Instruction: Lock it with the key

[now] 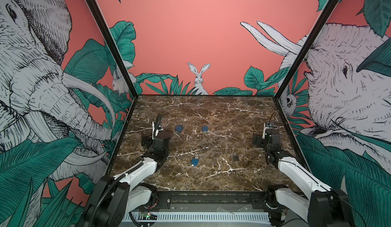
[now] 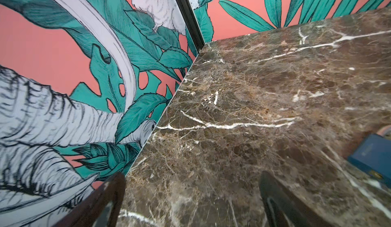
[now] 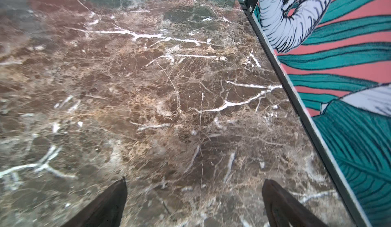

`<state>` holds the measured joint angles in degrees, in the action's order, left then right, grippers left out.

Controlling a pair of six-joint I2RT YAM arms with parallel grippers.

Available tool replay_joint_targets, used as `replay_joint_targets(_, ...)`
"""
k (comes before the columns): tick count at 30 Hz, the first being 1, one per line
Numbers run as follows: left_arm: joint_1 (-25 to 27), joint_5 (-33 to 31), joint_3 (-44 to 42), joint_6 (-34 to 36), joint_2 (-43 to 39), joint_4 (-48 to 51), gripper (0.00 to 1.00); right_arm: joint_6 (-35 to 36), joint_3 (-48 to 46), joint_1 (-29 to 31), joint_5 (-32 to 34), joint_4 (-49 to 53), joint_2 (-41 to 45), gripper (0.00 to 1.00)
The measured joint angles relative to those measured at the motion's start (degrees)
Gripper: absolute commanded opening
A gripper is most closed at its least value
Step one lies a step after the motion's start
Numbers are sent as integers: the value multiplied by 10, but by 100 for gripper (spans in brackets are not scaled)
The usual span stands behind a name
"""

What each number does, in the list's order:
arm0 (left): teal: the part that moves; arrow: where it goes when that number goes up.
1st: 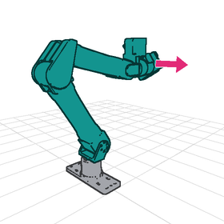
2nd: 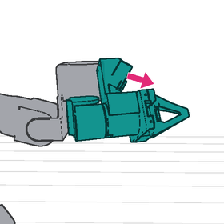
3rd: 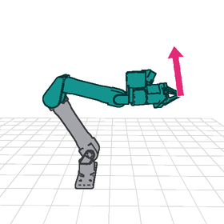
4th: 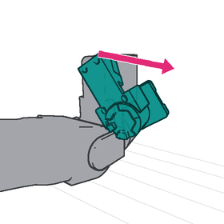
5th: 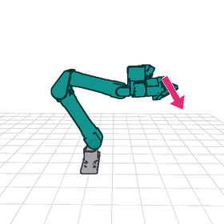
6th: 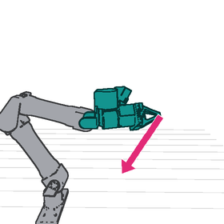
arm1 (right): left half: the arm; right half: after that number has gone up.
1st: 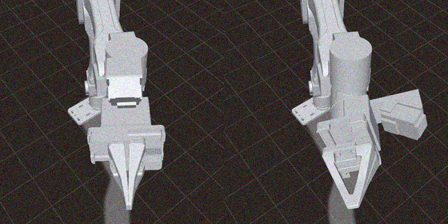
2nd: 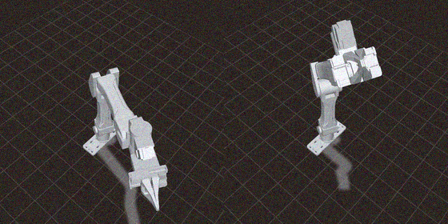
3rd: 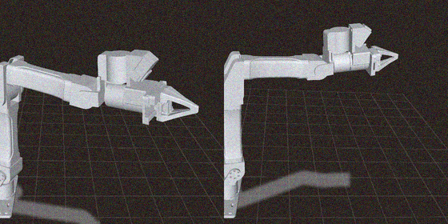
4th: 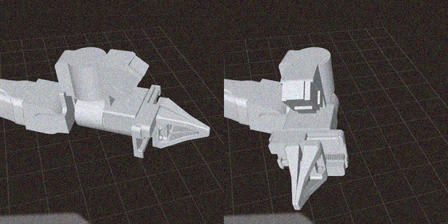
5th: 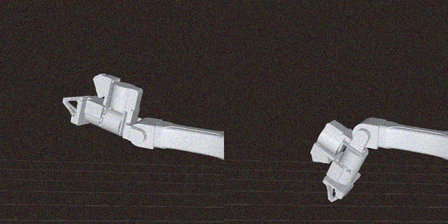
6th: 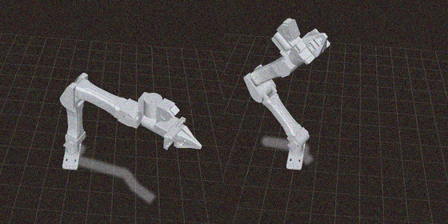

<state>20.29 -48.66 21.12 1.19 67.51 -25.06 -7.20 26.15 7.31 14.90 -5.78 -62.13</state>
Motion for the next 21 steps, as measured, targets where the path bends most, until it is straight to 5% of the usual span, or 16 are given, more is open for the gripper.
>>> replay_joint_targets(12,-43,162,-43,103,192,-325,94,93,-80,-7,-19,-280,-118,99)
replay_joint_targets(21,-76,226,-58,102,200,-383,90,102,-90,-25,-70,-467,-214,99)
